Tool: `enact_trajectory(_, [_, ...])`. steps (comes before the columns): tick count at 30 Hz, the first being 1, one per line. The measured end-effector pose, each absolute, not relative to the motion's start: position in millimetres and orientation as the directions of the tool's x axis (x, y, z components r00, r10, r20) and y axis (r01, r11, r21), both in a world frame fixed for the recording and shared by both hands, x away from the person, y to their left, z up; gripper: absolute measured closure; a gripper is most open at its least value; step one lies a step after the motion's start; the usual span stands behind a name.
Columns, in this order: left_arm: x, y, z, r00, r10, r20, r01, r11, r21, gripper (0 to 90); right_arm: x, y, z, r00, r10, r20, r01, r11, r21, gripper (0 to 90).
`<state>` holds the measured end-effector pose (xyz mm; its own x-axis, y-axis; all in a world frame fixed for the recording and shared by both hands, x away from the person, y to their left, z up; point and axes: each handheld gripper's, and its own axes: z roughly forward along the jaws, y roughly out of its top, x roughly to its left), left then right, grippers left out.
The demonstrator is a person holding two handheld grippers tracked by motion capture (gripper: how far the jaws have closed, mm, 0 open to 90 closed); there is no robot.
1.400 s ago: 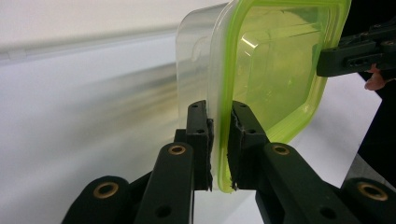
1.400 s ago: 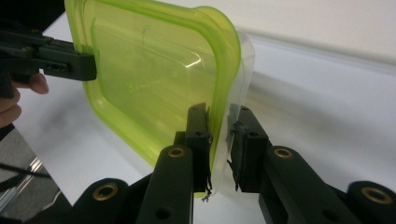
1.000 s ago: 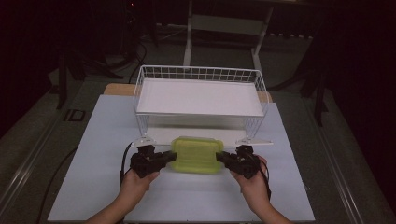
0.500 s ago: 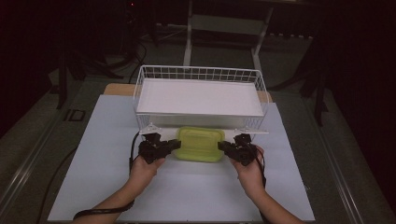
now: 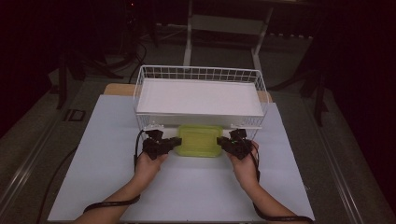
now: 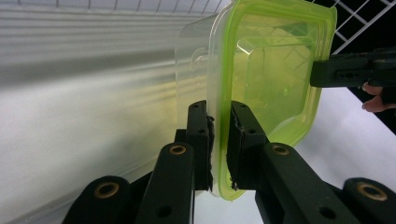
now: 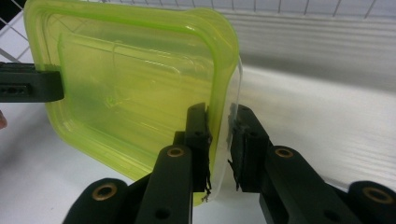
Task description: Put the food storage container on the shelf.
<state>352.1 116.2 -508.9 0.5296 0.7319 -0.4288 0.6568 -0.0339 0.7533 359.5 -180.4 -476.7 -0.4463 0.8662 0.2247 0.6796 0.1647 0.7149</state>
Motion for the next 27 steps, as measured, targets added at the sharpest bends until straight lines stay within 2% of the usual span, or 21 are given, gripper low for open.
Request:
enact_trajectory(14, [359,118,-512,0.526,0.729,-0.438,0.649,-0.011,0.760,79.7,368,-178,-479,-0.436,0.871,0.226,0.674,0.150,0.723,77.4])
enact_trajectory(27, [364,118,-514,0.507,0.741,-0.441,0.634,0.026,0.773,76.3,373,-172,-479,-0.414,0.892,0.181,0.640,0.144,0.755,75.3])
